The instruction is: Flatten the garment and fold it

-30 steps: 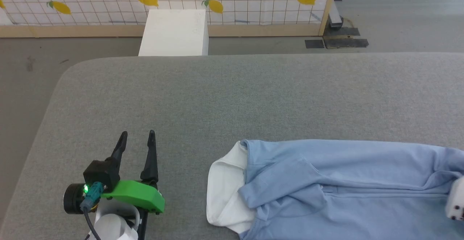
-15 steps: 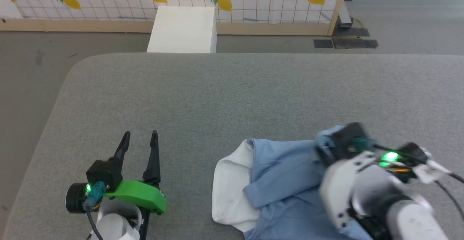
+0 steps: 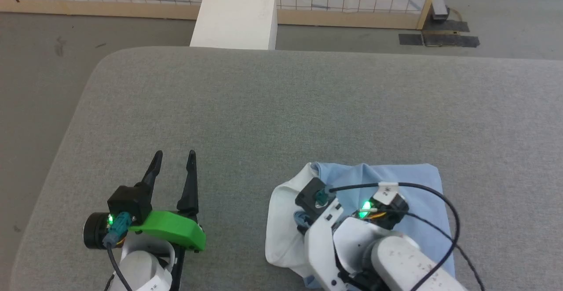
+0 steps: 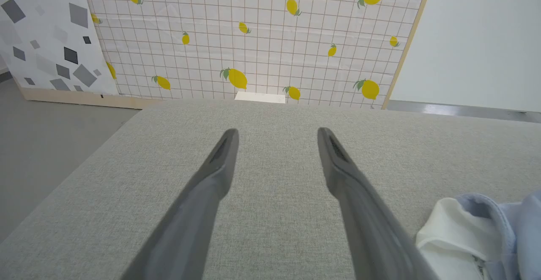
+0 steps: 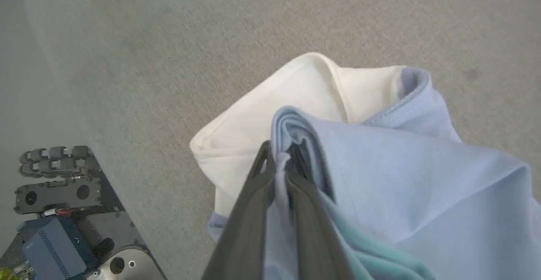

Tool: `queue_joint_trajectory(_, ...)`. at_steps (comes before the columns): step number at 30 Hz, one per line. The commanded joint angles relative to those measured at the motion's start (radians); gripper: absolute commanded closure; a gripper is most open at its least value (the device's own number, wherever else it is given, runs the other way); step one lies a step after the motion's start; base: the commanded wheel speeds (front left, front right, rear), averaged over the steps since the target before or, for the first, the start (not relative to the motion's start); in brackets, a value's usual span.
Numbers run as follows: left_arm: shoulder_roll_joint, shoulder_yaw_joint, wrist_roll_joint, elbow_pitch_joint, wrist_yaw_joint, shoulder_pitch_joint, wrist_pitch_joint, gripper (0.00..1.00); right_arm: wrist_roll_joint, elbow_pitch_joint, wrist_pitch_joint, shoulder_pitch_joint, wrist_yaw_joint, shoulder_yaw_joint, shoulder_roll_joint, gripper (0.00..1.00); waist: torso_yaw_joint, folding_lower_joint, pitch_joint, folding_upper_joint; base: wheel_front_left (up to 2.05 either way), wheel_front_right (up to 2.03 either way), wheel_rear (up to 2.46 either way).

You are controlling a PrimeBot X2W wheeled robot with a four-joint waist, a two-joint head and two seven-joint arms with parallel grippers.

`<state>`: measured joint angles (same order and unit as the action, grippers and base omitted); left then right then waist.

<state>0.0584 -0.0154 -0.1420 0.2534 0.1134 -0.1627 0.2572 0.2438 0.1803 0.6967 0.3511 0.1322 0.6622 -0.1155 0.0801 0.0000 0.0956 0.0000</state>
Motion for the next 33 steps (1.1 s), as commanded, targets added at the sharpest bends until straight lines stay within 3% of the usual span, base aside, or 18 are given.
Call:
queue_joint_trajectory(1, -0.005, -0.001, -0.001, 0.004, 0.003, -0.015, 0.005, 0.0, 0.029, 0.032, -0.014, 0.023, -0.002, 0.02, 0.011, 1.0, 0.005, 0.0, 0.006, 0.0, 0.0, 0.0, 0.0)
queue_joint_trajectory(2, -0.005, 0.0, -0.002, 0.004, 0.003, -0.016, 0.005, 0.0, 0.042, 0.052, -0.021, 0.033, -0.002, 0.033, 0.013, 1.0, 0.005, 0.0, 0.008, 0.0, 0.0, 0.0, 0.0)
queue_joint_trajectory(3, -0.005, 0.0, -0.002, 0.005, 0.003, -0.016, 0.005, 0.0, 0.057, 0.074, -0.029, 0.045, -0.002, 0.052, 0.014, 0.56, 0.005, 0.0, 0.009, 0.0, 0.0, 0.0, 0.0)
queue_joint_trajectory(4, -0.006, 0.0, -0.002, 0.005, 0.003, -0.016, 0.005, 0.0, 0.072, 0.086, -0.036, 0.054, -0.002, 0.066, 0.015, 0.0, 0.005, 0.0, 0.009, 0.0, 0.0, 0.0, 0.0)
queue_joint_trajectory(10, -0.007, 0.005, -0.003, 0.012, 0.003, -0.011, 0.005, 0.0, 0.16, 0.084, -0.156, 0.114, -0.002, 0.106, 0.015, 0.0, -0.006, 0.0, 0.001, 0.0, 0.0, 0.0, 0.0)
queue_joint_trajectory(14, -0.007, 0.005, -0.003, 0.016, 0.003, -0.006, 0.005, 0.0, 0.214, 0.018, -0.298, 0.121, -0.002, 0.045, 0.022, 0.0, -0.015, 0.0, -0.013, 0.0, 0.0, 0.0, 0.0)
queue_joint_trajectory(16, -0.007, 0.006, -0.003, 0.016, 0.003, -0.002, 0.005, 0.0, 0.243, -0.024, -0.39, 0.102, -0.002, -0.039, 0.031, 0.0, -0.02, 0.0, -0.021, 0.0, 0.0, 0.0, 0.0)
queue_joint_trajectory(18, -0.007, 0.01, 0.002, 0.006, 0.004, 0.016, 0.005, 0.0, 0.201, -0.127, -0.587, -0.024, -0.002, -0.362, 0.05, 0.0, -0.036, 0.0, -0.049, 0.0, 0.0, 0.0, 0.0)
queue_joint_trajectory(25, -0.008, 0.016, 0.005, -0.017, 0.003, 0.032, 0.005, 0.0, 0.208, -0.145, -0.641, -0.223, -0.002, -0.713, 0.065, 0.0, -0.049, 0.0, -0.058, 0.0, 0.0, 0.0, 0.0)
queue_joint_trajectory(28, -0.008, 0.021, 0.005, -0.029, 0.002, 0.033, 0.005, 0.0, 0.255, -0.099, -0.634, -0.278, -0.002, -0.77, 0.065, 0.0, -0.056, 0.0, -0.053, 0.0, 0.0, 0.0, 0.0)
queue_joint_trajectory(33, -0.008, 0.026, 0.005, -0.042, 0.001, 0.03, 0.005, 0.0, 0.274, -0.002, -0.558, -0.318, -0.002, -0.778, 0.065, 0.0, -0.061, 0.0, -0.045, 0.0, 0.0, 0.0, 0.0)
